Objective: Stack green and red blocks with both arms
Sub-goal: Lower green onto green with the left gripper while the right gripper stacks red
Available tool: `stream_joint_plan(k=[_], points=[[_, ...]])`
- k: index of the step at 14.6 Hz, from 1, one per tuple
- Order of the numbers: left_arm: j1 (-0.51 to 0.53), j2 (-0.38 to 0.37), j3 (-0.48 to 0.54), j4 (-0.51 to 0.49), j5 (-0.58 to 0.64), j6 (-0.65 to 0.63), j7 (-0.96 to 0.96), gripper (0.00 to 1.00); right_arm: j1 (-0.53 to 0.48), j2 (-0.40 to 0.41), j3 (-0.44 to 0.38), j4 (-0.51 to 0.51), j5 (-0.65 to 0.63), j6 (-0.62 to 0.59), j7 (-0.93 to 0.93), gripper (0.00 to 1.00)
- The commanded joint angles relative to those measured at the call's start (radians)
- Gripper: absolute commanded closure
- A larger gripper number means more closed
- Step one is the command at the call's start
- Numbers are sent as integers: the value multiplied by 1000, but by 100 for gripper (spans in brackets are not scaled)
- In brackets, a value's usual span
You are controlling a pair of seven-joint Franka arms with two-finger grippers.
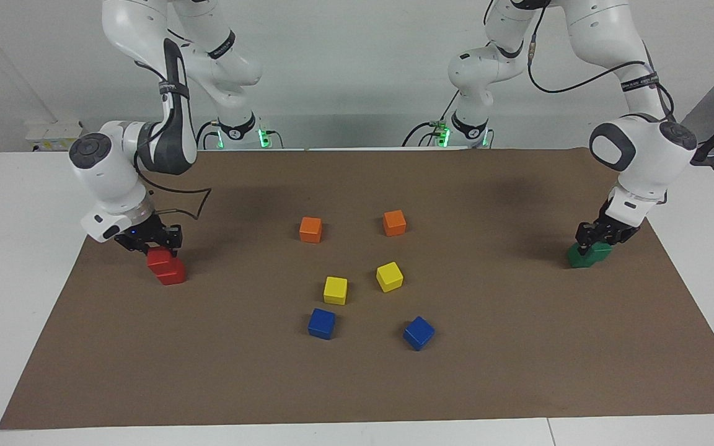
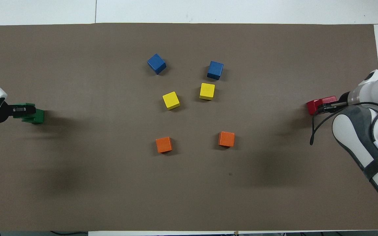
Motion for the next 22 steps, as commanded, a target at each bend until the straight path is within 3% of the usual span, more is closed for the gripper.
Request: stream_joint_plan(k=[1, 9, 10, 15, 16, 17, 19, 21, 22], points=[[-5, 22, 3, 30, 53, -31, 8, 100, -9, -26, 8, -32, 12, 23, -2, 100], [6, 42, 3, 22, 58, -29, 8, 100, -5, -26, 8, -32, 10, 23, 1, 97], [5, 42, 3, 22, 58, -29, 8, 100, -3, -26, 8, -32, 10, 24, 3, 92], [6, 44, 1, 25, 80, -31, 11, 100, 0, -26, 8, -32, 10, 24, 7, 51], [6, 44, 1, 25, 80, -28, 11, 98, 0, -26, 8, -32, 10, 24, 9, 48], [6, 44, 1, 25, 80, -26, 11, 75, 0, -26, 8, -32, 10, 24, 7, 46], [8, 44, 1, 23, 80, -22, 14, 0, 0, -26, 8, -33, 10, 52, 6, 46], [9, 44, 1, 25, 80, -23, 18, 0, 0, -26, 8, -41, 10, 58, 6, 44], [6, 44, 1, 26, 80, -23, 18, 0, 0, -26, 8, -41, 10, 59, 6, 36]])
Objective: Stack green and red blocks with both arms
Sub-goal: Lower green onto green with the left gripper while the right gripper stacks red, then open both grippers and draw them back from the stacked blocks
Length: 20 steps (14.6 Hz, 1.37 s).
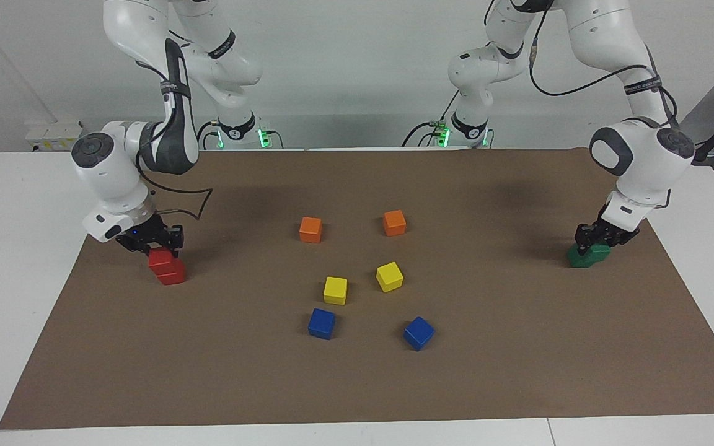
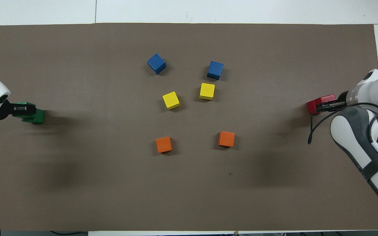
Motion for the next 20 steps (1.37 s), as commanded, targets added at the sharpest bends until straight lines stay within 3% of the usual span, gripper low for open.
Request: stream_joint_plan(k=[1, 5, 7, 9, 14, 20], points=[[3, 21, 0, 21, 23, -9, 11, 0, -5, -25, 6, -31, 10, 23, 6, 22], [1, 21, -2, 60, 23, -47, 11, 0, -5, -25, 6, -31, 10, 24, 7, 9], [-2, 22, -2, 143, 21, -142, 9, 0, -5, -24, 6, -28, 10, 24, 7, 0], [-8, 7, -2, 202, 23, -216, -1, 0, -5, -22, 8, -18, 10, 20, 7, 0], [-9, -117, -9, 209, 23, -310, -4, 0, 31, -27, 11, 68, 59, -69, 30, 0], [-52, -237, -11, 211, 29, -461, -47, 0, 94, -137, 12, 154, 76, -290, 64, 0]])
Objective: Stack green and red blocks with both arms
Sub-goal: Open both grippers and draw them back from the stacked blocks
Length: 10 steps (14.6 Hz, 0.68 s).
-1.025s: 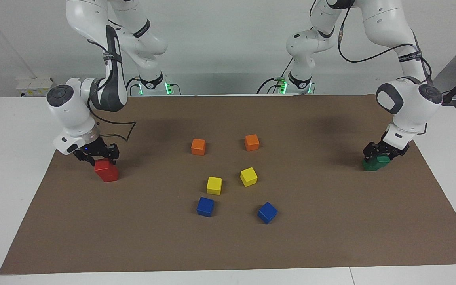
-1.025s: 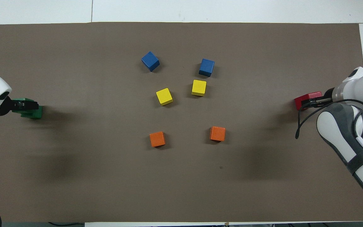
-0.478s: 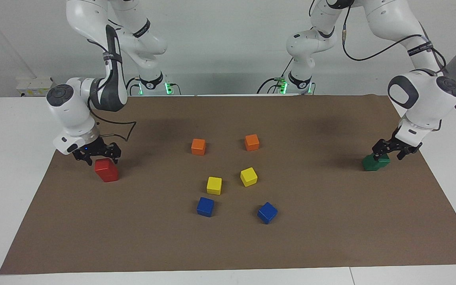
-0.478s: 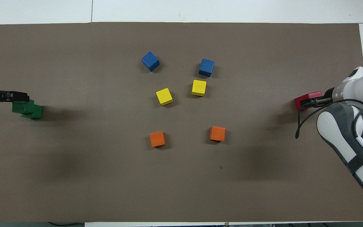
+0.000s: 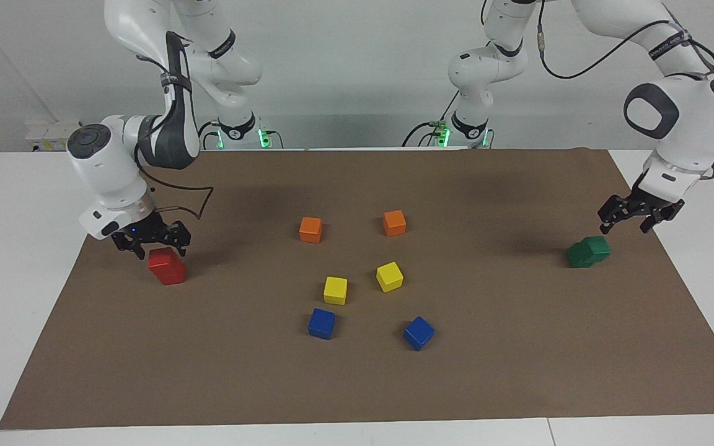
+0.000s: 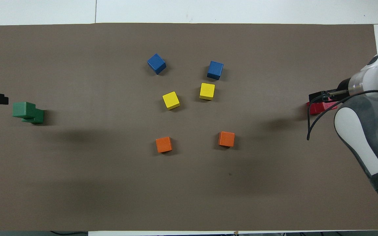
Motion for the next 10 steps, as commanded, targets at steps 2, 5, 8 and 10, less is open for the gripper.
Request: stream_joint_plan(k=[2, 5, 8, 10], points=[[-32, -73, 2, -6, 27, -106, -62, 0, 21, -110, 5, 3, 25, -135, 36, 0], [-74, -78, -8, 43, 27, -187, -214, 0, 41, -160, 5, 20, 59, -221, 57, 0], [-149, -86, 5, 68, 26, -243, -276, 0, 45, -136, 5, 112, 42, -316, 59, 0], [-161, -81, 2, 121, 26, -296, -276, 0, 44, -116, 4, 156, 30, -336, 63, 0]])
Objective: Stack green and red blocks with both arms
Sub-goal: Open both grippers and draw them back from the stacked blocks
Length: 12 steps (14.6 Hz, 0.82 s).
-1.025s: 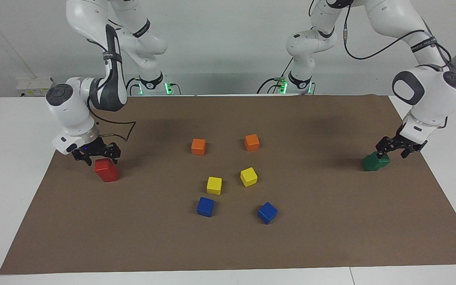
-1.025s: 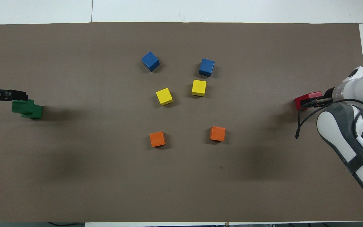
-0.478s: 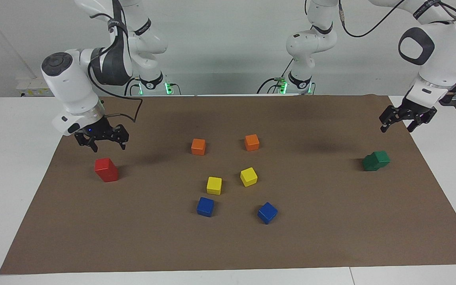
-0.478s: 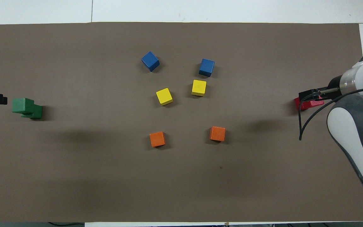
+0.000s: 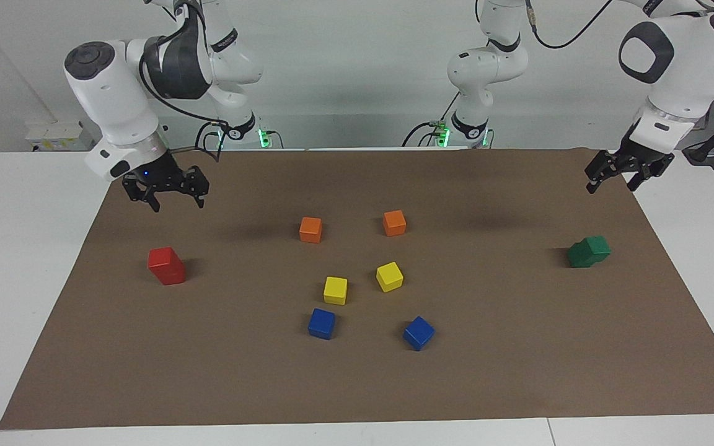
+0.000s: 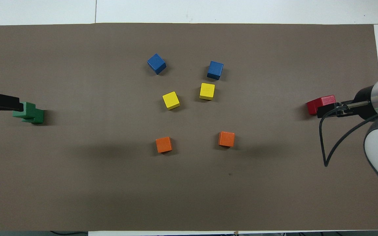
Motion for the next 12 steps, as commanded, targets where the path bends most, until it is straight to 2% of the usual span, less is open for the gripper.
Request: stream_joint_plan(k=[1, 6, 12], points=[[-32, -1, 15, 73, 24, -93, -20, 0, -6, 51, 3, 94, -20, -59, 18, 0], [-146, 4, 110, 117, 15, -190, -22, 0, -13, 96, 2, 225, -23, -197, 27, 0], [-152, 28, 101, 110, 14, -107, -23, 0, -19, 100, 2, 296, -23, -230, 27, 0]])
